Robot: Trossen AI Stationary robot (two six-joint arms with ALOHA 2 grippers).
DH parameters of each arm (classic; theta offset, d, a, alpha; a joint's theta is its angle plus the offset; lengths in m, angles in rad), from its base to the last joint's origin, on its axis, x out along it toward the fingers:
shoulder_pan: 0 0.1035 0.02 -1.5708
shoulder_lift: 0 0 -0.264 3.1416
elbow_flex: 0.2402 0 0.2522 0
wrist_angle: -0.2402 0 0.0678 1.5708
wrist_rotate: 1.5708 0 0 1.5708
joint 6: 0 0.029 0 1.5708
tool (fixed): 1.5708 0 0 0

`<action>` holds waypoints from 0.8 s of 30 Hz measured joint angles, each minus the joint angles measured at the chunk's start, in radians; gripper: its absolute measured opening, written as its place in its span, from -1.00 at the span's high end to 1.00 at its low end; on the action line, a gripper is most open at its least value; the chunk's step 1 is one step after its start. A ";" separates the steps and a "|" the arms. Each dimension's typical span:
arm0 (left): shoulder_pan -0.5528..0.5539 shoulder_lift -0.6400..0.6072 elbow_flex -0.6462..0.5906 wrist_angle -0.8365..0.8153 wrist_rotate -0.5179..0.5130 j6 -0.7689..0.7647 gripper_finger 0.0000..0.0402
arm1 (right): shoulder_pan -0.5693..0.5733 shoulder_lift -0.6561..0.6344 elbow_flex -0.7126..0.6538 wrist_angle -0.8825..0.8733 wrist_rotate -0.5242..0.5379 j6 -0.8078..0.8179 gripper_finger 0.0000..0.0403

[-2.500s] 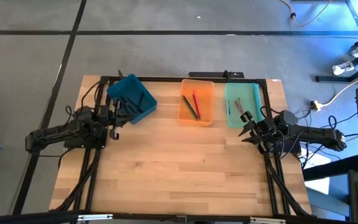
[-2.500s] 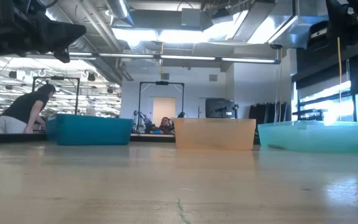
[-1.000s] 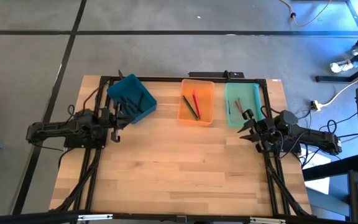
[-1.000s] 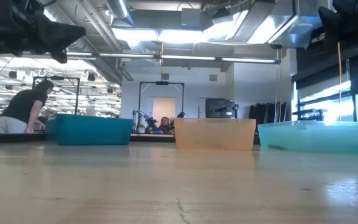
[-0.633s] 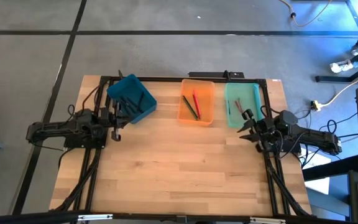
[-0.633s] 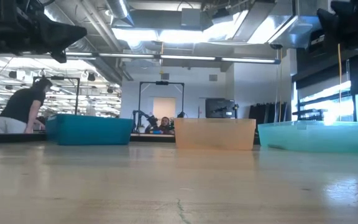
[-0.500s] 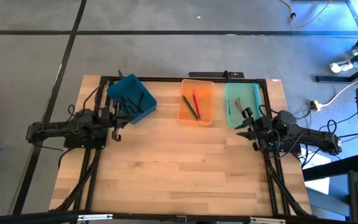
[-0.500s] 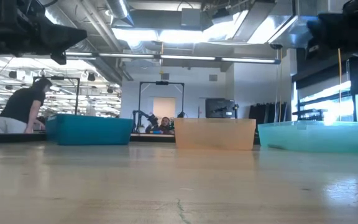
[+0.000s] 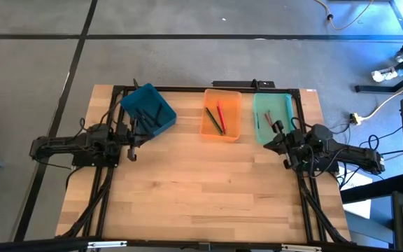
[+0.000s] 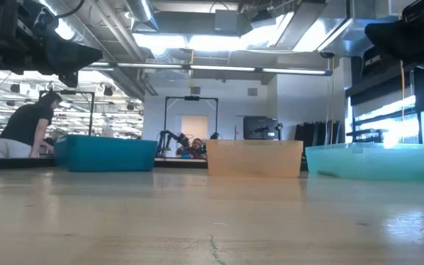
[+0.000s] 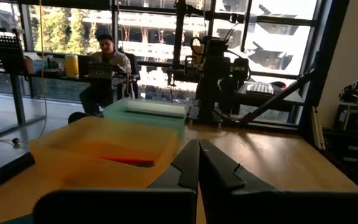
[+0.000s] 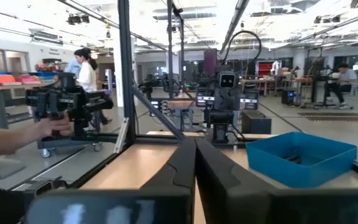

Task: Sort crayons/erasers/pens/pencils in bins
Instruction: Return to Home Position

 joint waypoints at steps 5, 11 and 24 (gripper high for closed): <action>0.000 0.000 0.000 0.001 0.001 0.005 1.00 | 0.000 0.000 0.000 -0.028 0.000 -0.008 0.96; 0.000 0.000 0.000 0.001 0.002 0.005 1.00 | 0.000 0.001 0.000 -0.029 -0.002 -0.009 0.90; 0.000 0.000 0.000 0.002 0.002 0.005 1.00 | 0.000 0.001 0.000 -0.028 -0.002 -0.009 0.86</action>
